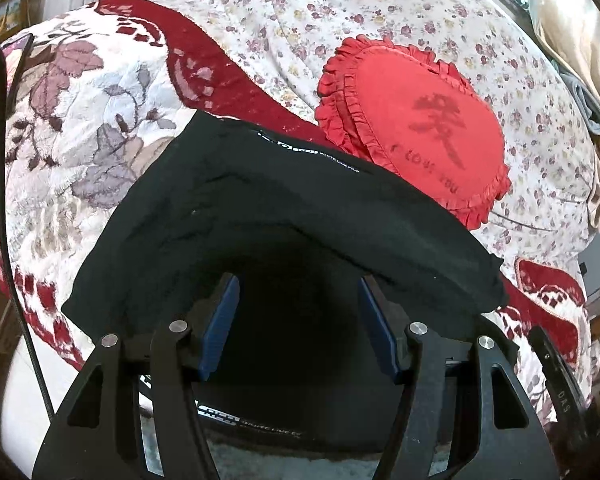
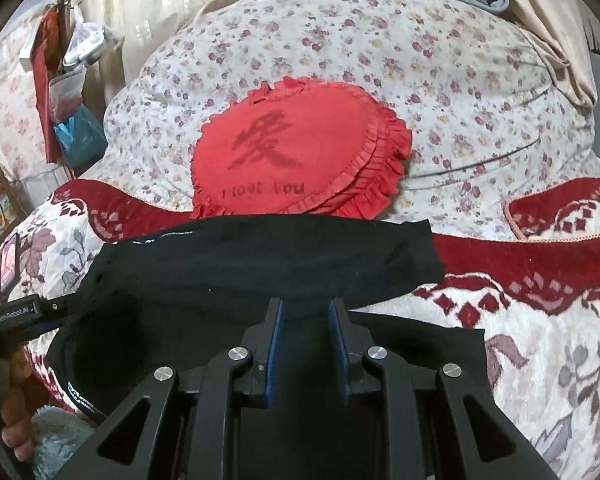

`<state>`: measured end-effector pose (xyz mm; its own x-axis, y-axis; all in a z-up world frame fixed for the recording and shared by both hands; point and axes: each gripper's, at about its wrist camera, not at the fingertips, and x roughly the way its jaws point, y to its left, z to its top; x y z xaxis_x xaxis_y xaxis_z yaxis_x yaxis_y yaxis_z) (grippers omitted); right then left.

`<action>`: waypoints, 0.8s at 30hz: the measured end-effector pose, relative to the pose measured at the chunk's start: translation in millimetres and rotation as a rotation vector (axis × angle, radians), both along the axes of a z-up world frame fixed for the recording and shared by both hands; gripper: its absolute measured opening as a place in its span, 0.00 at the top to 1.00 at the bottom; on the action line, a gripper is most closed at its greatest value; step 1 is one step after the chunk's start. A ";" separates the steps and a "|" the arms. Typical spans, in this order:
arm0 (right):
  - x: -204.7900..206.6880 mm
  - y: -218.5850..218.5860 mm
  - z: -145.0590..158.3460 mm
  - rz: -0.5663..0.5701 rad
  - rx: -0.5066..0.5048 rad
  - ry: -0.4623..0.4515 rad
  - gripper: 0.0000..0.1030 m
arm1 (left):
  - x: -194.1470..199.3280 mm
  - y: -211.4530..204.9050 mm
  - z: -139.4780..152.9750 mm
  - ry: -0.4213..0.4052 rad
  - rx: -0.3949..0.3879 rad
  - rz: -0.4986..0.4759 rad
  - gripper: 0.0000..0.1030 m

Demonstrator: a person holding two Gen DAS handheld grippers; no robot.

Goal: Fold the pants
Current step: 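Open both tools and release the black pants, hovering above them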

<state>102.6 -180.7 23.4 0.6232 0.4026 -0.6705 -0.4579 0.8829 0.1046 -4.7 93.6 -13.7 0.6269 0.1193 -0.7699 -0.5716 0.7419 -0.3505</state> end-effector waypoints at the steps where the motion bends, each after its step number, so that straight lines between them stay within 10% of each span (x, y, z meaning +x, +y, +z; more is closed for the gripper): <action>1: -0.1 -0.1 -0.1 -0.003 -0.002 0.000 0.79 | 0.6 -0.5 -0.3 -0.002 -0.001 -0.004 0.41; 24: -5.8 10.3 0.8 0.002 -0.061 -0.046 0.79 | 9.8 -0.7 -6.4 -0.003 -0.058 -0.014 0.41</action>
